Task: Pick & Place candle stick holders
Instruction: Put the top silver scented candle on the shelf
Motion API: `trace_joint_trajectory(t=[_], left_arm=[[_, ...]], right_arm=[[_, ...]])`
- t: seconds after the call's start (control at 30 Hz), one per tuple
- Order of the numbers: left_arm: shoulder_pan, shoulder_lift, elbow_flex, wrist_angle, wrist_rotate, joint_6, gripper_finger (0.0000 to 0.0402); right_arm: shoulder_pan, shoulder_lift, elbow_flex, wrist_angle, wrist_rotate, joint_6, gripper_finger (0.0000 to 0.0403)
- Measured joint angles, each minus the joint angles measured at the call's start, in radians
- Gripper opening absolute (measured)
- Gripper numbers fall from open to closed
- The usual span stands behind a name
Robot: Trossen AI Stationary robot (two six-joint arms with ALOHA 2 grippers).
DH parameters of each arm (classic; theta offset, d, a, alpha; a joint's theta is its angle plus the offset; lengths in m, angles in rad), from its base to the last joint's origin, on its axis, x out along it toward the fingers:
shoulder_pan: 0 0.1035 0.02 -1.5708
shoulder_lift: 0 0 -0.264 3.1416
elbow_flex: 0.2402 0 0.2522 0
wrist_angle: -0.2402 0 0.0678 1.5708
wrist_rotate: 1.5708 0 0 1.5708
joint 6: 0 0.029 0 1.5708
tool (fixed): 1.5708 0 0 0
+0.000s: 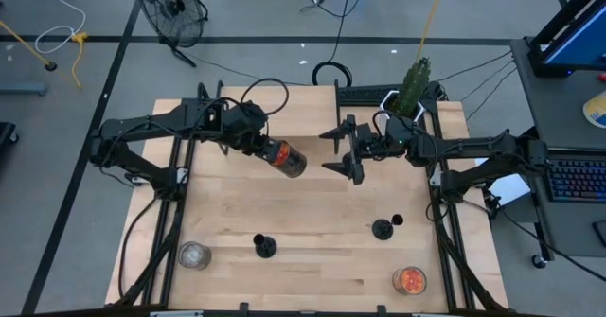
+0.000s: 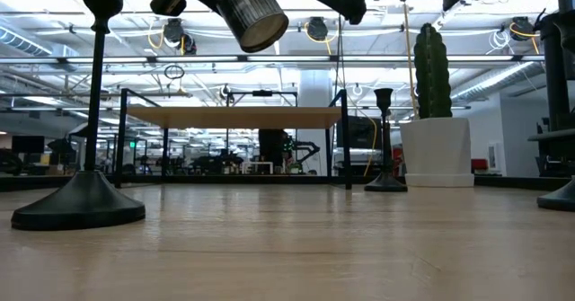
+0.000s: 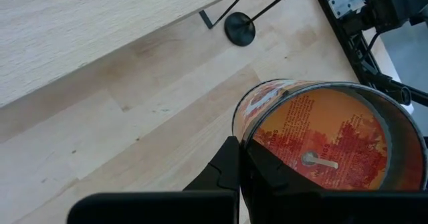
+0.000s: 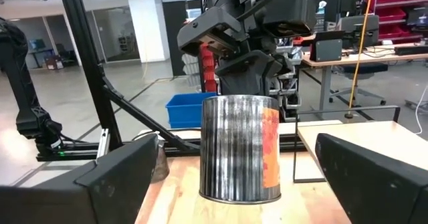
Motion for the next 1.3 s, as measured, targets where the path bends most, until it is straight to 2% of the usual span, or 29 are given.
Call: trace_joint_trajectory(t=[0.23,0.57,0.7,0.87,0.97,1.2,1.3], left_arm=[[0.000,0.000,0.000,0.003,-0.002,0.000,0.0000],[0.000,0.000,0.000,0.055,-0.011,0.013,0.0000],[0.000,0.000,0.000,0.056,-0.020,0.019,0.0000],[0.000,0.000,0.000,0.062,-0.027,0.028,0.0000],[0.000,0.015,0.000,0.071,-0.036,0.030,0.0000],[0.003,0.057,-0.001,0.110,-0.032,0.058,0.0000],[0.004,0.068,-0.001,0.162,-0.017,0.064,0.0000]], right_arm=[[0.000,0.000,0.000,0.000,0.122,0.002,0.0399],[0.004,0.000,0.000,-0.004,0.120,-0.001,0.0399],[0.032,0.000,0.000,-0.038,0.131,-0.077,0.0399],[0.067,0.000,0.002,-0.038,0.252,-0.194,0.0397],[0.068,-0.001,0.035,-0.090,0.276,-0.169,0.0399],[0.064,-0.001,0.140,-0.335,0.275,-0.146,0.0399],[0.064,-0.001,0.154,-0.375,0.270,-0.124,0.0399]])
